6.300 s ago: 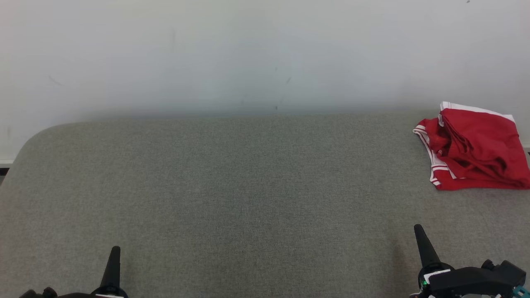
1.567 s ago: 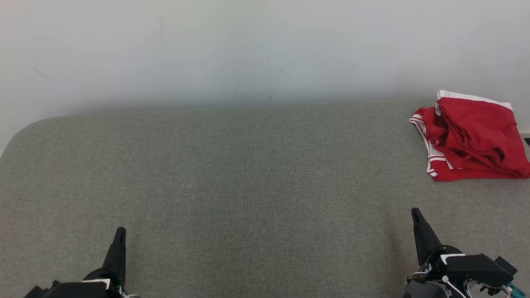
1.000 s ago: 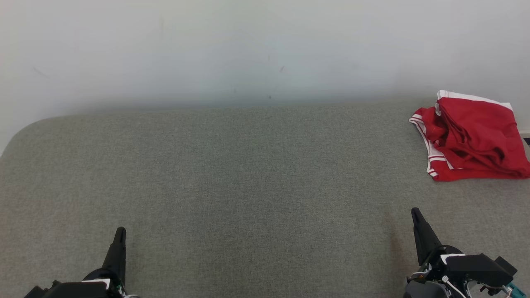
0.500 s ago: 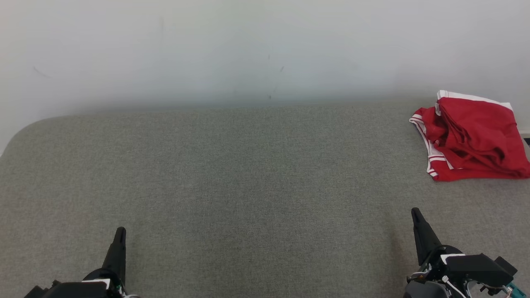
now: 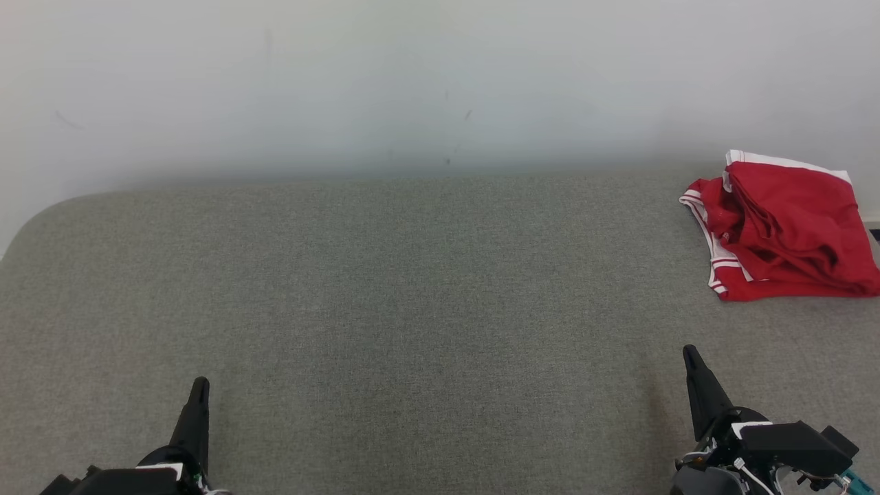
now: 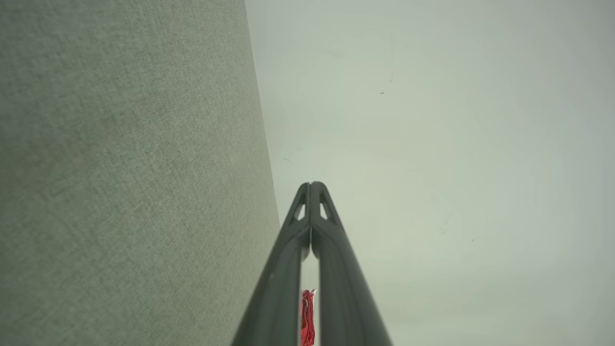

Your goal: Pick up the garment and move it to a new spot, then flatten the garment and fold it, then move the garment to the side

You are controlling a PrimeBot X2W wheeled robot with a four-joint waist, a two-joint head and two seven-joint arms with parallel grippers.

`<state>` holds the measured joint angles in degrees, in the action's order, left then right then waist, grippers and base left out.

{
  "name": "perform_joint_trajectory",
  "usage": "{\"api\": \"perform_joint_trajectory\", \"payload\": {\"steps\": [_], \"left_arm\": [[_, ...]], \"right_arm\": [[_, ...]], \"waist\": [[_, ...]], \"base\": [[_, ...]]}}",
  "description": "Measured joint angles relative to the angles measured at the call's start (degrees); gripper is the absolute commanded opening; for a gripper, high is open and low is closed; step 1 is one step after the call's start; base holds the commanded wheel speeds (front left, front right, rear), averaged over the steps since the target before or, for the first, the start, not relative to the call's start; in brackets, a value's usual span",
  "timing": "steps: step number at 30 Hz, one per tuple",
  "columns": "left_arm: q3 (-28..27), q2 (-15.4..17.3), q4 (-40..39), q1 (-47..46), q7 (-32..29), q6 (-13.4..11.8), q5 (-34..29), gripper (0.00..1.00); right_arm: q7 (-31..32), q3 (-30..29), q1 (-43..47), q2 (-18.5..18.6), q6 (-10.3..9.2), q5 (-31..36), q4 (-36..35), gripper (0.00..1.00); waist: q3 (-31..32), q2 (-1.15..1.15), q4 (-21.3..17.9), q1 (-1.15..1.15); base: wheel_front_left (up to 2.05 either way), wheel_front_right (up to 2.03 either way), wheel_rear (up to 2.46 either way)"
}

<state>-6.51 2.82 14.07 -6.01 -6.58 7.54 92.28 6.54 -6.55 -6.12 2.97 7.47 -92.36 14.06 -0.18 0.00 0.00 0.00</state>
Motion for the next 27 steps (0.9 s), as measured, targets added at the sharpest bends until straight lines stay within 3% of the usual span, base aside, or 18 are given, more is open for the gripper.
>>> {"api": "perform_joint_trajectory", "payload": {"steps": [27], "left_arm": [[-0.03, -0.01, 0.0, -0.01, 0.0, 0.0, 0.0, 0.0]], "right_arm": [[0.0, 0.01, -0.01, 0.0, 0.0, 0.0, -0.03, 0.0]], "waist": [[0.0, 0.0, 0.0, 0.0]], "base": [[0.0, 0.0, 0.0]]}}
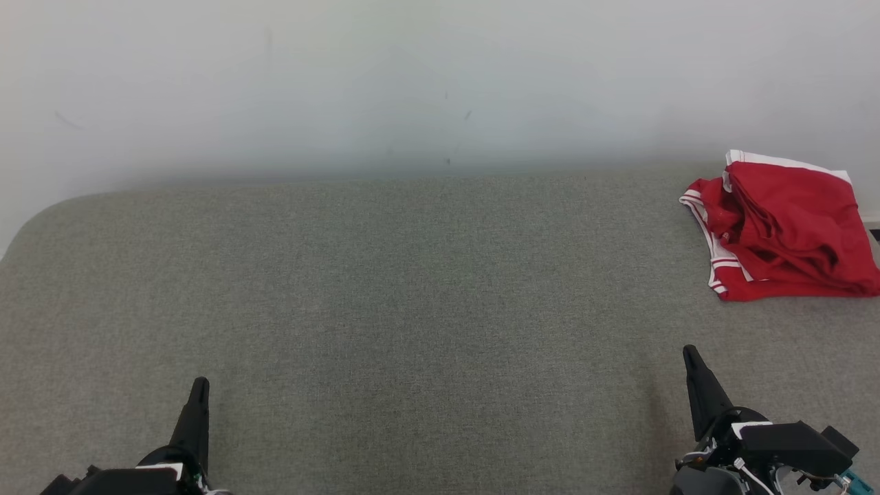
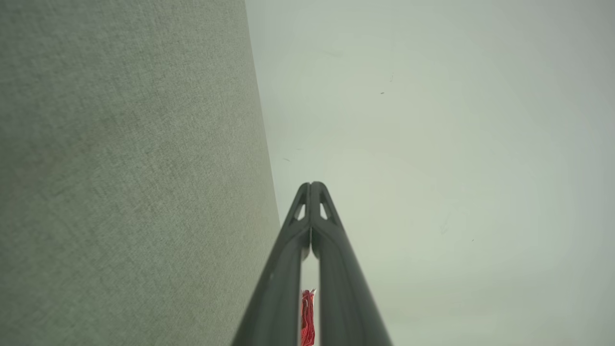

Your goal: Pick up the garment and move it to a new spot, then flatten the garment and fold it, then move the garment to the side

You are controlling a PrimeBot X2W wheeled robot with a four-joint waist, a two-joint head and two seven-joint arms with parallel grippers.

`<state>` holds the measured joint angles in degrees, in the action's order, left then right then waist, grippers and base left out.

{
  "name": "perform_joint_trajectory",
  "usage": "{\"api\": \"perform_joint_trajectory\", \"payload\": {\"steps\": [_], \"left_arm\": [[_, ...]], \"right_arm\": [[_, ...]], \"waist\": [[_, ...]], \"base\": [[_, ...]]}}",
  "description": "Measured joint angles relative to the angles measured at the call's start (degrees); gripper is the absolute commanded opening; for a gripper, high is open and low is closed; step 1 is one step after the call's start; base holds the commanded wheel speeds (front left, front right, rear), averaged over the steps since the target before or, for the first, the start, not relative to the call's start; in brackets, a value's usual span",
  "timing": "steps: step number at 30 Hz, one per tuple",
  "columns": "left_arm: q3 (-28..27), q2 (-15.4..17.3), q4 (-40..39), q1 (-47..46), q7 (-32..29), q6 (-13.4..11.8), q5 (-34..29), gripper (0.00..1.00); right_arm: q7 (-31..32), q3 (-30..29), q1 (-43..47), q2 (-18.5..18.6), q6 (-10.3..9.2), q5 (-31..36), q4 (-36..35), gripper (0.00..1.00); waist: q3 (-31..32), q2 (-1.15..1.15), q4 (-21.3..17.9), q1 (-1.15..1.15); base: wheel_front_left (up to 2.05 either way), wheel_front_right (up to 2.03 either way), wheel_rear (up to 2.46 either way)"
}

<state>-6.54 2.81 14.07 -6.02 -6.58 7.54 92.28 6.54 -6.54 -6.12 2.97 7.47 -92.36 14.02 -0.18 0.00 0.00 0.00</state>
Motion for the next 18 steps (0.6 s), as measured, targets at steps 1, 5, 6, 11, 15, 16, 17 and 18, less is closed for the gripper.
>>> {"api": "perform_joint_trajectory", "payload": {"steps": [1, 5, 6, 11, 15, 16, 17, 18], "left_arm": [[0.02, 0.0, 0.0, 0.0, 0.0, 0.0, 0.0, 0.0], [0.03, 0.0, 0.0, 0.0, 0.0, 0.0, 0.0, 0.0], [0.01, 0.0, 0.0, 0.0, 0.0, 0.0, 0.0, 0.0], [0.03, 0.0, 0.0, 0.0, 0.0, 0.0, 0.0, 0.0], [0.03, 0.0, 0.0, 0.0, 0.0, 0.0, 0.0, 0.0], [0.0, 0.0, 0.0, 0.0, 0.0, 0.0, 0.0, 0.0], [0.01, 0.0, 0.0, 0.0, 0.0, 0.0, 0.0, 0.0], [0.03, 0.0, 0.0, 0.0, 0.0, 0.0, 0.0, 0.0]], "right_arm": [[0.0, 0.0, 0.0, 0.0, 0.0, -0.01, 0.02, 0.0], [0.0, 0.0, 0.0, 0.0, 0.0, -0.01, 0.03, 0.0], [0.0, 0.0, 0.0, 0.0, 0.0, -0.01, 0.0, 0.0], [0.0, 0.0, 0.0, 0.0, -0.01, -0.01, 0.02, 0.0], [0.0, 0.0, 0.0, 0.0, 0.0, -0.01, 0.03, 0.0], [0.0, 0.0, 0.0, 0.0, 0.0, -0.01, 0.01, 0.0], [0.0, 0.0, 0.0, 0.0, 0.0, 0.0, 0.03, 0.0], [0.0, -0.01, 0.0, 0.0, 0.0, -0.01, 0.0, 0.0]], "waist": [[0.0, 0.0, 0.0, 0.0], [0.0, 0.0, 0.0, 0.0], [0.0, 0.0, 0.0, 0.0], [0.0, 0.0, 0.0, 0.0], [0.0, 0.0, 0.0, 0.0], [0.0, 0.0, 0.0, 0.0], [0.0, 0.0, 0.0, 0.0], [0.0, 0.0, 0.0, 0.0]], "base": [[0.0, 0.0, 0.0], [0.0, 0.0, 0.0], [0.0, 0.0, 0.0], [0.0, 0.0, 0.0], [0.0, 0.0, 0.0], [0.0, 0.0, 0.0], [0.0, 0.0, 0.0], [0.0, 0.0, 0.0]]}}
